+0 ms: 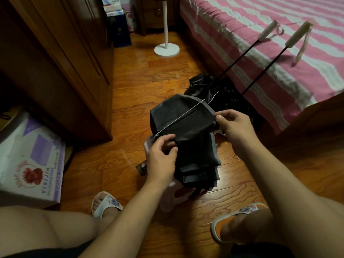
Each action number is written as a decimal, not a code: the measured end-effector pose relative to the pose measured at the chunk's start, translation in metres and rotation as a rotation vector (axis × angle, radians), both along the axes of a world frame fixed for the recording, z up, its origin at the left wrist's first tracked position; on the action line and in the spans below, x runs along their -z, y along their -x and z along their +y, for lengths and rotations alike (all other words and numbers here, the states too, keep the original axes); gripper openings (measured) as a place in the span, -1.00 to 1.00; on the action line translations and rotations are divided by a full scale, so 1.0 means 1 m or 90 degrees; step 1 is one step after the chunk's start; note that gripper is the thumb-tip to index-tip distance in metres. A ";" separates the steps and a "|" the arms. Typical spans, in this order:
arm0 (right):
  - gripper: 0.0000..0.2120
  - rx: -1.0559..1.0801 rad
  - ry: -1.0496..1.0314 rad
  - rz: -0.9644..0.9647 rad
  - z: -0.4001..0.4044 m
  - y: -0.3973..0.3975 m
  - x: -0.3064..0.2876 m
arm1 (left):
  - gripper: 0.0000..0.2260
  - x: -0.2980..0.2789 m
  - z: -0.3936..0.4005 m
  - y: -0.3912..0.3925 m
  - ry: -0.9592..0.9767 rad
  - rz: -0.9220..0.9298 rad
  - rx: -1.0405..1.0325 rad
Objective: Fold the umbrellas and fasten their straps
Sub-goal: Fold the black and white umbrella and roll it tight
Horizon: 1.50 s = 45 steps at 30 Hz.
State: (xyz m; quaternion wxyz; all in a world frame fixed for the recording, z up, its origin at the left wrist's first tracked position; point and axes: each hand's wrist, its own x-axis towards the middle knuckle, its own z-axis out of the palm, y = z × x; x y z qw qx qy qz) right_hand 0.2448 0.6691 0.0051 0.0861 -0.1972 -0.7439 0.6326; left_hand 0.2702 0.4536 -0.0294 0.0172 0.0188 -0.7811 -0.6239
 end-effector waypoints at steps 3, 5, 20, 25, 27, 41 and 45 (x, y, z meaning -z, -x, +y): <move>-0.88 0.019 -0.012 -0.010 0.002 0.002 -0.002 | -0.75 -0.002 -0.002 -0.002 0.022 0.037 -0.014; -0.88 0.008 -0.025 -0.003 0.001 0.002 -0.005 | -0.74 -0.001 -0.004 -0.001 0.014 0.021 -0.005; -0.73 -0.010 -0.054 -0.103 0.005 -0.009 0.007 | -0.77 0.006 0.017 -0.012 -0.396 -0.311 -0.250; -0.64 -0.038 -0.104 -0.195 0.010 -0.023 0.013 | -0.81 0.002 0.017 -0.018 -0.549 -0.535 -0.203; -0.64 -0.051 -0.105 -0.220 0.011 -0.028 0.015 | -0.77 0.000 0.017 -0.017 -0.565 -0.579 -0.149; -0.80 0.004 0.215 -0.365 0.005 -0.044 0.031 | -0.86 0.024 0.023 -0.025 -0.479 -0.574 -0.223; -0.93 0.053 0.144 -0.366 -0.002 -0.045 0.047 | -0.77 0.037 0.024 -0.028 -0.405 -0.564 -0.201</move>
